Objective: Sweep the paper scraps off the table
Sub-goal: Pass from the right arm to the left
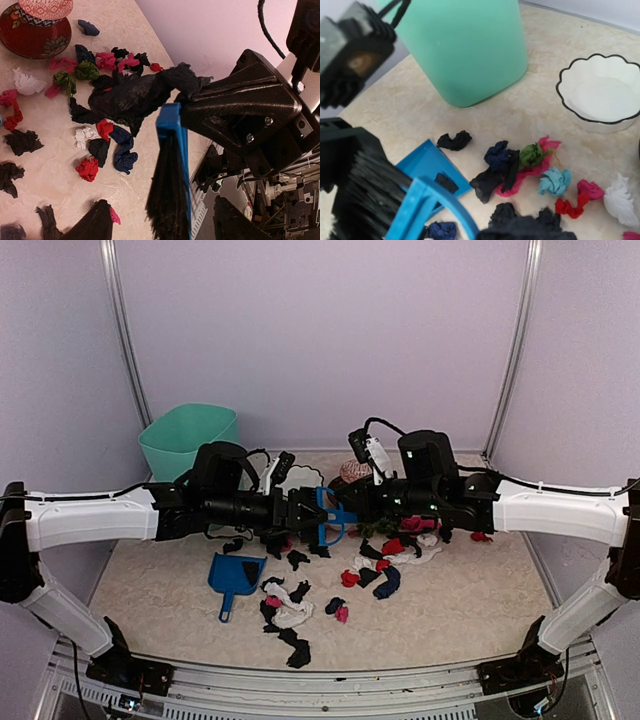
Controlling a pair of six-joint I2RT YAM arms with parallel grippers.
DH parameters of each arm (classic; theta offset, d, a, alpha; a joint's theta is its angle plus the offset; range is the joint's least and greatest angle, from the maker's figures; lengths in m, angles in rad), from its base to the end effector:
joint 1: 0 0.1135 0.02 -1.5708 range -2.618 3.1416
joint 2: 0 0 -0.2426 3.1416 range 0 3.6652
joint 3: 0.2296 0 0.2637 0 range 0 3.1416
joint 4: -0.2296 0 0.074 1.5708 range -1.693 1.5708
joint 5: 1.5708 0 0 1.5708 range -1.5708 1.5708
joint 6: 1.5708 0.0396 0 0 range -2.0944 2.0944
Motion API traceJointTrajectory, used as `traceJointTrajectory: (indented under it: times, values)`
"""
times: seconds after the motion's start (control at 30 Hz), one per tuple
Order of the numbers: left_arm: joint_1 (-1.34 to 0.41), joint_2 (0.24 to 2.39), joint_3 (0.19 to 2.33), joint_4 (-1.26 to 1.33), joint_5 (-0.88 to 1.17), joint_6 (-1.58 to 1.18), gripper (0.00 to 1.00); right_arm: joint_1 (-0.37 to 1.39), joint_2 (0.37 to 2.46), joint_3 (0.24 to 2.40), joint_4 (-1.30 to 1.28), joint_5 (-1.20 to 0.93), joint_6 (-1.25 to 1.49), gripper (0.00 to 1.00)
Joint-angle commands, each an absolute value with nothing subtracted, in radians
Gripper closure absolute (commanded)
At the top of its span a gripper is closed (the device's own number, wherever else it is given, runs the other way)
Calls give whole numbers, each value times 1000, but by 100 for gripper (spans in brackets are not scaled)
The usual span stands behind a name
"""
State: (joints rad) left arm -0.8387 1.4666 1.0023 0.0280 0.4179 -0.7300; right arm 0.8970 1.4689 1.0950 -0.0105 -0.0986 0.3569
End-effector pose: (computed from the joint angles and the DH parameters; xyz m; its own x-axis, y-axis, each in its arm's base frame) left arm 0.2227 -0.2719 0.2469 -0.8278 0.0093 -0.5610 0.5014 0.4610 -0.7322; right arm 0.2225 0.2849 0.2744 -0.5108 -0.0826 -0.8557 -0.7003 0.6174 0.3585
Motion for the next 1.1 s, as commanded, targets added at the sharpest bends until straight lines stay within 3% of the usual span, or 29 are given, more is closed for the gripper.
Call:
traceJointTrajectory:
  times: [0.0,0.33,0.47,0.5,0.57,0.67,0.8,1.07]
  values:
    - [-845,1476,1031,92,452,-728,37,912,1487,1139,-18,-95,366,100]
    - [-845,1495,1034,111,461,-735,70,915,1497,1147,-16,-112,380,100]
    - [-845,1502,1034,108,466,-734,98,916,1498,1142,-21,-108,387,100]
    - [-845,1501,1033,104,466,-734,100,916,1498,1141,-24,-105,389,100]
    - [-845,1498,1030,97,461,-732,100,915,1498,1139,-35,-93,397,95]
    - [-844,1488,1024,80,446,-725,100,915,1492,1130,-51,-54,412,63]
    - [-840,1471,1008,66,436,-721,100,910,1480,1119,-86,6,433,45]
    - [-812,1415,951,58,417,-720,100,880,1406,1053,-116,21,439,36]
